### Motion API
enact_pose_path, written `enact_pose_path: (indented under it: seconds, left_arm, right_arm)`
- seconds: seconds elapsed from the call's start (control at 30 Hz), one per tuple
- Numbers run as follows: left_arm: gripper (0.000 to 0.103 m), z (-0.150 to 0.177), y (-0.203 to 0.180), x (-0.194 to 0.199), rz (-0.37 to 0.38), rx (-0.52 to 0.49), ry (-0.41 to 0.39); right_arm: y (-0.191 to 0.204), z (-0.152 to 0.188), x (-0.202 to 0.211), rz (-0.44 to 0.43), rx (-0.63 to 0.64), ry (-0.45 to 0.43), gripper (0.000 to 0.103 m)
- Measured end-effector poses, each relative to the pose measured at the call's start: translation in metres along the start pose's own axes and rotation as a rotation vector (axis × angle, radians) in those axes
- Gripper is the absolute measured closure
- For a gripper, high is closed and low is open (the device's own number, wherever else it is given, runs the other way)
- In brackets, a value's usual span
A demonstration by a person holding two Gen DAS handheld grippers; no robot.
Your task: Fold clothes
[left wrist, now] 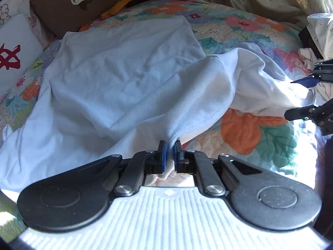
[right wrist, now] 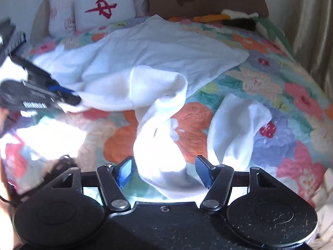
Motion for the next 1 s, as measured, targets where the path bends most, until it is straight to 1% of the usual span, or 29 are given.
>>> enact_pose_path:
  seconds: [0.03, 0.07, 0.13, 0.17, 0.23, 0.3, 0.33, 0.37, 0.43, 0.47, 0.5, 0.57, 0.6, 0.67, 0.7, 0.73, 0.77, 0.8, 0.83, 0.87, 0.9, 0.97, 1.0]
  left_arm:
    - [0.096, 0.000, 0.004, 0.012, -0.007, -0.007, -0.007]
    - [0.097, -0.001, 0.008, 0.023, -0.017, -0.020, -0.009]
    - [0.097, 0.000, 0.016, 0.046, -0.047, -0.048, -0.009]
    - [0.097, 0.001, 0.019, 0.056, -0.049, -0.051, -0.006]
    - [0.097, 0.004, 0.023, 0.068, -0.011, -0.043, 0.019]
    - [0.096, 0.013, 0.019, 0.066, 0.043, -0.043, 0.078]
    - [0.096, 0.018, 0.015, 0.062, 0.072, -0.044, 0.115]
    - [0.096, 0.024, 0.010, 0.055, 0.085, -0.055, 0.155]
    - [0.096, 0.039, -0.004, 0.032, 0.060, -0.109, 0.241]
    - [0.096, 0.046, -0.010, 0.022, 0.049, -0.134, 0.280]
    - [0.096, 0.050, -0.015, 0.012, 0.038, -0.154, 0.313]
    - [0.096, 0.057, -0.023, -0.002, 0.025, -0.188, 0.366]
    - [0.096, 0.056, -0.023, -0.001, 0.032, -0.188, 0.366]
    - [0.095, 0.054, -0.024, 0.002, 0.046, -0.186, 0.364]
    - [0.094, 0.053, -0.023, 0.007, 0.052, -0.181, 0.358]
    - [0.094, 0.051, -0.022, 0.013, 0.060, -0.172, 0.347]
    - [0.093, 0.047, -0.020, 0.020, 0.064, -0.158, 0.327]
    - [0.092, 0.044, -0.019, 0.028, 0.069, -0.143, 0.307]
    - [0.089, 0.039, -0.017, 0.035, 0.079, -0.128, 0.284]
    - [0.083, 0.032, -0.014, 0.043, 0.097, -0.103, 0.254]
    - [0.080, 0.024, -0.012, 0.053, 0.117, -0.067, 0.217]
    - [0.068, 0.013, -0.011, 0.068, 0.160, -0.005, 0.158]
    - [0.065, 0.008, -0.013, 0.075, 0.178, 0.017, 0.135]
  right_arm:
    - [-0.001, 0.002, 0.002, 0.030, 0.013, -0.007, 0.092]
    - [-0.007, 0.002, 0.008, 0.036, -0.014, -0.028, 0.091]
    - [-0.031, -0.002, 0.033, -0.004, -0.152, -0.104, 0.091]
    - [-0.042, -0.006, 0.047, -0.001, -0.187, -0.143, 0.091]
    - [-0.057, -0.014, 0.079, 0.043, -0.194, -0.219, 0.091]
    - [-0.059, -0.016, 0.098, 0.109, -0.130, -0.258, 0.092]
    - [-0.057, -0.015, 0.100, 0.147, -0.085, -0.256, 0.092]
    - [-0.055, -0.011, 0.097, 0.174, -0.049, -0.238, 0.092]
    - [-0.051, 0.005, 0.075, 0.193, -0.011, -0.157, 0.091]
    - [-0.049, 0.017, 0.058, 0.181, 0.000, -0.105, 0.091]
    - [-0.044, 0.030, 0.042, 0.172, 0.029, -0.054, 0.091]
    - [-0.035, 0.052, 0.019, 0.193, 0.098, 0.014, 0.091]
    - [-0.031, 0.061, 0.013, 0.200, 0.120, 0.032, 0.091]
    - [-0.029, 0.067, 0.014, 0.187, 0.120, 0.025, 0.091]
    - [-0.030, 0.067, 0.018, 0.177, 0.115, 0.020, 0.089]
    - [-0.031, 0.066, 0.022, 0.172, 0.107, 0.020, 0.087]
    - [-0.034, 0.065, 0.026, 0.162, 0.087, 0.023, 0.081]
    - [-0.038, 0.064, 0.031, 0.144, 0.059, 0.027, 0.078]
    - [-0.042, 0.063, 0.037, 0.119, 0.023, 0.025, 0.076]
    - [-0.047, 0.062, 0.045, 0.087, -0.022, 0.016, 0.070]
    - [-0.052, 0.061, 0.054, 0.055, -0.069, 0.000, 0.062]
    - [-0.061, 0.059, 0.075, -0.009, -0.172, -0.046, 0.054]
    - [-0.066, 0.058, 0.085, -0.038, -0.221, -0.066, 0.052]
Point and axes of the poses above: each gripper's, at about its wrist camera, not at the fingertips, and x roughly against the way its jaws point, y to its left, z to its underside, the point moved 3 cm from there along -x, roughly the way its jaws point
